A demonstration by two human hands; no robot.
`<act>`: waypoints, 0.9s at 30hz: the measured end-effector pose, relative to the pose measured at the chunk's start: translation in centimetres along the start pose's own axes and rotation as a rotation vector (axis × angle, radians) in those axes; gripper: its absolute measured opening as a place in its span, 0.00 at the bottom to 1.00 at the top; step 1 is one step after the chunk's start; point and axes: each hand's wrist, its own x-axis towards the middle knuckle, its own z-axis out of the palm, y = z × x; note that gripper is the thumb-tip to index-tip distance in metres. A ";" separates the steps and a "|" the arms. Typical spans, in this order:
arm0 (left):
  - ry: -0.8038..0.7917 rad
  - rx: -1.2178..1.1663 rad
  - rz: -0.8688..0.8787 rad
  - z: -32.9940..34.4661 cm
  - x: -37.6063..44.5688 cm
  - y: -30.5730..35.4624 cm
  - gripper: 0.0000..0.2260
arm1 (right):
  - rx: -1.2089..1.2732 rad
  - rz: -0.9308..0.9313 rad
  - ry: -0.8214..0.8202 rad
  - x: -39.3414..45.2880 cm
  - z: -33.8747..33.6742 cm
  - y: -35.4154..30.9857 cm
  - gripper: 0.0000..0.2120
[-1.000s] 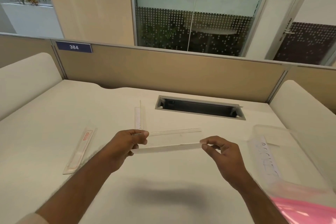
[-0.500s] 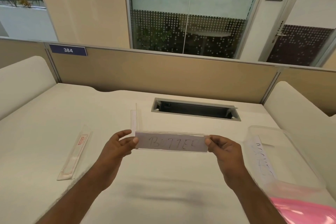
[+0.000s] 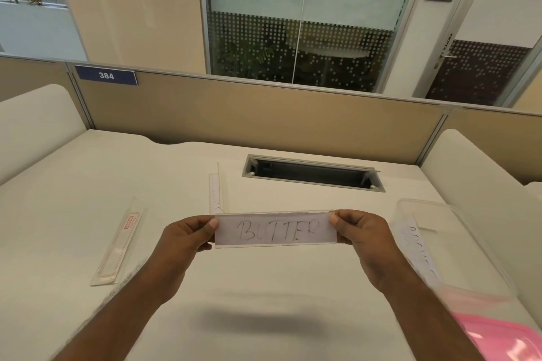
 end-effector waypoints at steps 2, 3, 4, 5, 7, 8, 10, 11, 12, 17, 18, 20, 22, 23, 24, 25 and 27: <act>-0.012 -0.006 -0.012 0.0 0.0 0.2 0.08 | -0.006 0.018 -0.002 -0.1 0.1 -0.3 0.05; -0.016 -0.012 -0.014 -0.1 0.0 0.4 0.08 | -0.007 0.025 -0.005 -0.1 0.1 -0.4 0.06; -0.016 -0.019 -0.016 -0.1 -0.1 0.5 0.08 | -0.010 0.031 -0.005 -0.1 0.1 -0.5 0.06; -0.014 -0.024 -0.019 -0.1 -0.1 0.6 0.08 | -0.010 0.036 -0.002 -0.2 0.1 -0.5 0.06; -0.006 -0.038 -0.035 0.1 -0.1 0.8 0.08 | -0.002 0.040 0.010 -0.3 0.0 -0.6 0.06; -0.003 -0.048 -0.044 0.2 -0.1 0.9 0.08 | 0.001 0.039 0.016 -0.3 -0.1 -0.6 0.05; 0.002 -0.065 -0.058 0.4 -0.1 1.2 0.08 | 0.004 0.041 0.029 -0.4 -0.2 -0.7 0.05; 0.001 -0.069 -0.062 0.5 -0.1 1.3 0.08 | 0.006 0.042 0.036 -0.5 -0.3 -0.8 0.06; -0.002 -0.073 -0.063 0.6 0.0 1.4 0.08 | 0.009 0.041 0.042 -0.5 -0.4 -0.8 0.06; -0.001 -0.067 -0.054 1.1 0.2 1.8 0.08 | 0.011 0.050 0.049 -0.6 -1.0 -1.2 0.05; -0.004 -0.065 -0.056 1.2 0.3 1.8 0.08 | 0.012 0.051 0.052 -0.6 -1.1 -1.2 0.05; -0.014 -0.066 -0.068 1.4 0.4 1.7 0.08 | 0.012 0.056 0.058 -0.7 -1.4 -1.1 0.05; -0.025 -0.072 -0.081 1.7 0.4 1.7 0.08 | 0.013 0.062 0.059 -0.7 -1.6 -1.1 0.06; -0.027 -0.075 -0.086 1.8 0.5 1.7 0.08 | 0.014 0.063 0.061 -0.7 -1.7 -1.1 0.06; -0.025 -0.076 -0.089 2.0 0.6 1.7 0.08 | 0.017 0.062 0.065 -0.7 -1.8 -1.1 0.06; -0.023 -0.078 -0.093 2.2 0.6 1.7 0.08 | 0.020 0.059 0.068 -0.7 -1.9 -1.0 0.06; -0.021 -0.081 -0.098 2.5 0.7 1.8 0.08 | 0.020 0.056 0.073 -0.7 -2.1 -1.0 0.06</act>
